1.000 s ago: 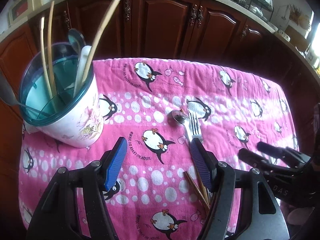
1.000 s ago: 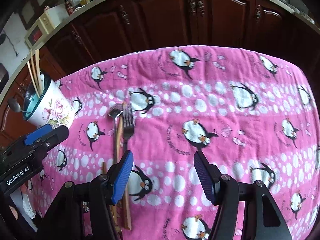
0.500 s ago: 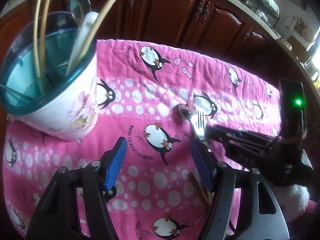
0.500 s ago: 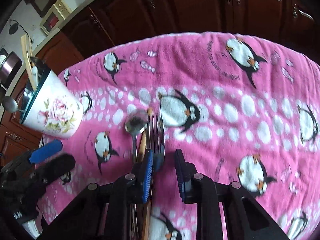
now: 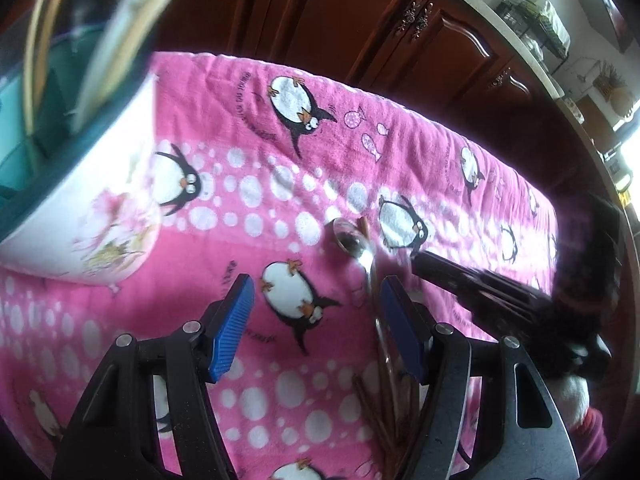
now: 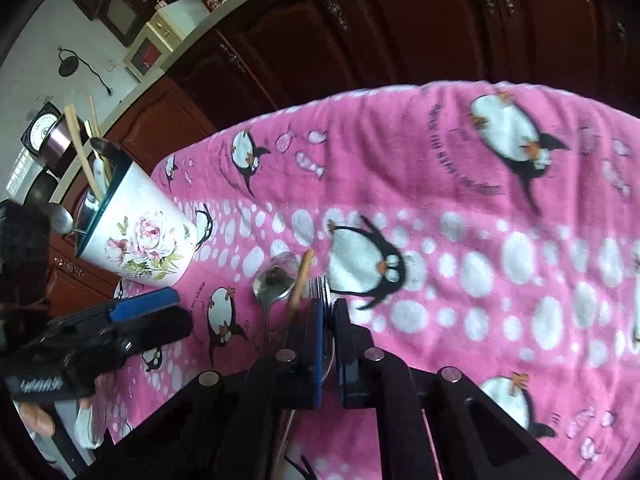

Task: Organize utensils
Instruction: 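Grasp the silver fork with the right gripper, then grasp the silver spoon with the left gripper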

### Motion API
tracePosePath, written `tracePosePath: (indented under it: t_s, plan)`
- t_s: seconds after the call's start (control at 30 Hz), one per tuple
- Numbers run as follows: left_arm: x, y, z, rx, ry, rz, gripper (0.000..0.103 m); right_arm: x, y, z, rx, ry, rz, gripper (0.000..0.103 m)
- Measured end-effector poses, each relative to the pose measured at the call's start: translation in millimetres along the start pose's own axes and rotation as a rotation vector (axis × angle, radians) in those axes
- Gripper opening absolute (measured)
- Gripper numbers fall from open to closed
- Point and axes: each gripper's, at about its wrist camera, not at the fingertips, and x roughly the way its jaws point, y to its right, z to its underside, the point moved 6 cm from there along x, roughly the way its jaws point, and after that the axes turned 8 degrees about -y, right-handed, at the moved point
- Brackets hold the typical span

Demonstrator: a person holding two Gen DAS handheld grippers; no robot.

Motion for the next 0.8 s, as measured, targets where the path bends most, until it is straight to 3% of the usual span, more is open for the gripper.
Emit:
tracePosePath:
  t_s: [0.2, 0.37, 0.47, 0.53, 0.57, 0.67, 0.8]
  plan:
    - [23, 12, -13, -0.06, -0.017, 0.016, 0.061, -25, 37, 14, 0.08, 0.012, -0.007, 0.002]
    - [44, 12, -28, -0.129, -0.058, 0.032, 0.028, -31, 47, 18, 0.145, 0.022, -0.097, 0.003]
    - [49, 11, -33, -0.162, -0.065, 0.06, 0.023, -33, 50, 21, 0.155, 0.031, -0.132, 0.028]
    - [51, 11, -36, -0.176, -0.065, 0.089, 0.023, -29, 50, 22, 0.164, 0.031, -0.135, 0.031]
    - [52, 11, -37, -0.181, -0.064, 0.101, 0.022, -25, 51, 22, 0.17, 0.03, -0.137, 0.031]
    - [52, 13, -39, -0.176, -0.064, 0.12, 0.019, -20, 54, 25, 0.193, 0.036, -0.127, 0.006]
    - [33, 18, -41, -0.145, -0.048, 0.164, 0.009, -34, 44, 24, 0.157, 0.09, -0.097, 0.001]
